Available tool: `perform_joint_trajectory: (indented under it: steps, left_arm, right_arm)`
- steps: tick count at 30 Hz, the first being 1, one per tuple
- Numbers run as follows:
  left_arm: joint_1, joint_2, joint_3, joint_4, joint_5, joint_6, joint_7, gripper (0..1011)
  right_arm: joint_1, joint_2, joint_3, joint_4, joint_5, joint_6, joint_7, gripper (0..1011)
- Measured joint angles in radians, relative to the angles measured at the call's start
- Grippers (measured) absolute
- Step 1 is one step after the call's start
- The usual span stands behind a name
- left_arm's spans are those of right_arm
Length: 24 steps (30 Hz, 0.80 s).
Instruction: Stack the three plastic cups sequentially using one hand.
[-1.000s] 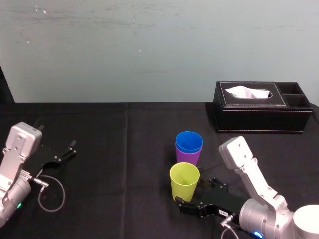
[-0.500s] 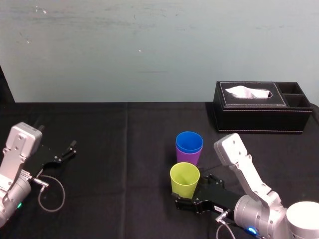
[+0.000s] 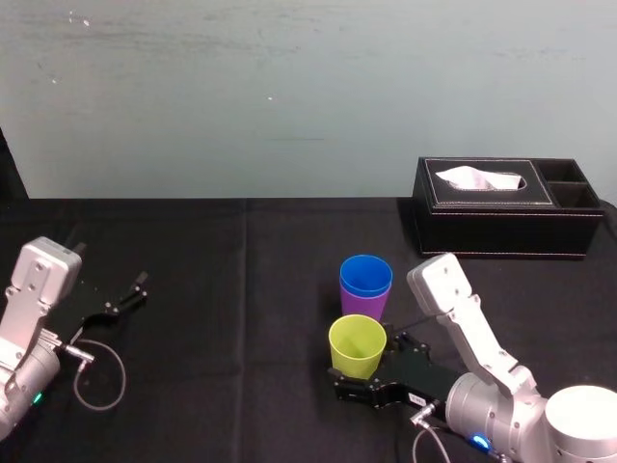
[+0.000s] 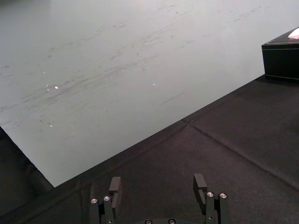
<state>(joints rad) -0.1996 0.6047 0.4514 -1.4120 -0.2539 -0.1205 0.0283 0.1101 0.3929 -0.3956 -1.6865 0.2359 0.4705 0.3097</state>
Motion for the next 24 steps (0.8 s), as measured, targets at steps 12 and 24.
perform_joint_trajectory:
  steps: [12, 24]
  left_arm:
    - [0.0, 0.0, 0.0, 0.0, 0.0, 0.0, 0.0, 1000]
    - [0.0, 0.0, 0.0, 0.0, 0.0, 0.0, 0.0, 1000]
  right_arm:
    - [0.003, -0.025, 0.009, 0.019, -0.023, 0.006, -0.007, 1003]
    - [0.006, -0.05, 0.015, 0.045, -0.046, -0.003, -0.008, 1003]
